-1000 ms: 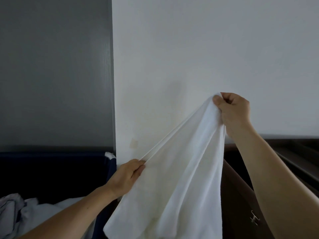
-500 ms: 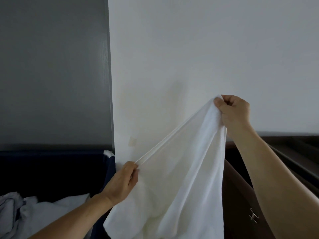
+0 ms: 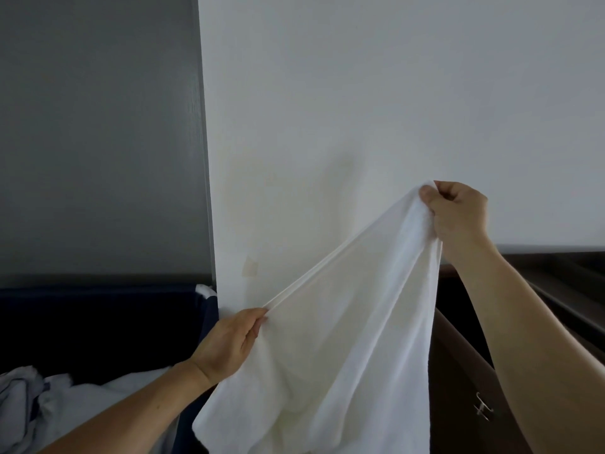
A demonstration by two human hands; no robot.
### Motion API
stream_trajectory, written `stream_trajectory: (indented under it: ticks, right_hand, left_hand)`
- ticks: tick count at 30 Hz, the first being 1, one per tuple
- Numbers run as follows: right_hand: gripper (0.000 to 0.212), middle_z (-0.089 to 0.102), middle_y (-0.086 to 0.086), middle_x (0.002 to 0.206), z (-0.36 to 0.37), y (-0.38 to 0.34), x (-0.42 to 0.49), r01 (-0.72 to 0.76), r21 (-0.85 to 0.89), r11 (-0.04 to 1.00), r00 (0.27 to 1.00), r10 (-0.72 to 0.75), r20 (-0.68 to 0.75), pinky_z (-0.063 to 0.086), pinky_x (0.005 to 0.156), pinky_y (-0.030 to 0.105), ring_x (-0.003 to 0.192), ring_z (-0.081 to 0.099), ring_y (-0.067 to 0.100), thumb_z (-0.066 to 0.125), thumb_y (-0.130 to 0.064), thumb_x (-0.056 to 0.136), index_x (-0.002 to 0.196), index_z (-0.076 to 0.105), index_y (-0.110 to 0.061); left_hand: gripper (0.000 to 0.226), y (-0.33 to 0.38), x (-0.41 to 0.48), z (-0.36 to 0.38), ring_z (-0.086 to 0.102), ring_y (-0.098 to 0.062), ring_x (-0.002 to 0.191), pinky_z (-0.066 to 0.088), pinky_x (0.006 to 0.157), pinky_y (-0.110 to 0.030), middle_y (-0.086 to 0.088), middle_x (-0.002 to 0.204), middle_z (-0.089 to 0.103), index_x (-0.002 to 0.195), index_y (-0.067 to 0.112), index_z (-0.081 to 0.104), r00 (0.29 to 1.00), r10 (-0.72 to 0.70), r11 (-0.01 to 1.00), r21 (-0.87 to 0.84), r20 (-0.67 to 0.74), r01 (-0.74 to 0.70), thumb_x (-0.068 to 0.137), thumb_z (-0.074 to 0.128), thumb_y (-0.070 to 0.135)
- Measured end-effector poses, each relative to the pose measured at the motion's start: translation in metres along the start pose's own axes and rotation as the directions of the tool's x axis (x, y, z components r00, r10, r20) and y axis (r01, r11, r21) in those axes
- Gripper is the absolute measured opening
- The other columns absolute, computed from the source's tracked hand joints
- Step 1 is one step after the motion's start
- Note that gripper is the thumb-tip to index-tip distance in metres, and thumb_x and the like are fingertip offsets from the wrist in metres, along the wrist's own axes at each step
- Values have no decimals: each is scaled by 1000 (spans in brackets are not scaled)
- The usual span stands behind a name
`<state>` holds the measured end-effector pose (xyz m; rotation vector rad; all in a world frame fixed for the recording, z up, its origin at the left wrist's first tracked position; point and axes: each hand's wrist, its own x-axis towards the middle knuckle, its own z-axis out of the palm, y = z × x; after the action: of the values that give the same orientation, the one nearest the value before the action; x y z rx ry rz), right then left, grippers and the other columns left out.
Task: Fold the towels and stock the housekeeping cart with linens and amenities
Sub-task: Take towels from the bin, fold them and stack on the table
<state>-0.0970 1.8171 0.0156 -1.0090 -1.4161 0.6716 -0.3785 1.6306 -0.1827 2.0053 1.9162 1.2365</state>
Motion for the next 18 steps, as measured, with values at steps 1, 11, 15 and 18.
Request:
stream_trajectory:
  ticks: [1,11,15,18]
  right_hand:
    - [21,65,-9,74,0,1,0,1,-2,1000,1000,-1,0,48,65,21,68,57,8,67,-24,90,71,69,-31]
    - [10,67,-14,86,1,9,1,12,-22,1000,1000,-12,-19,45,66,13,78,62,2,68,-23,91,101,71,-21]
    - [9,63,-12,84,0,12,-13,28,-263,964,1000,-30,-3,42,71,23,89,61,17,61,-27,96,99,67,-21]
    - [21,61,-4,98,16,12,-43,144,-370,918,964,-46,260,37,76,24,89,58,16,62,-26,96,113,66,-14]
  left_hand:
    - [29,-1,1,0,65,-6,101,43,89,-4,3,111,69,124,8,62,1000,-21,1000,-8,22,21,102,47,19]
    - [11,-6,17,-11,62,9,86,45,69,-4,18,89,69,97,38,62,958,-267,959,-66,107,275,100,53,33]
    - [15,16,34,-29,69,-10,85,53,77,-20,8,88,74,91,28,72,922,-363,903,-193,137,384,97,59,30]
    - [17,53,62,-41,67,-12,81,53,73,-26,7,86,72,88,24,72,943,-289,931,-183,163,317,96,59,31]
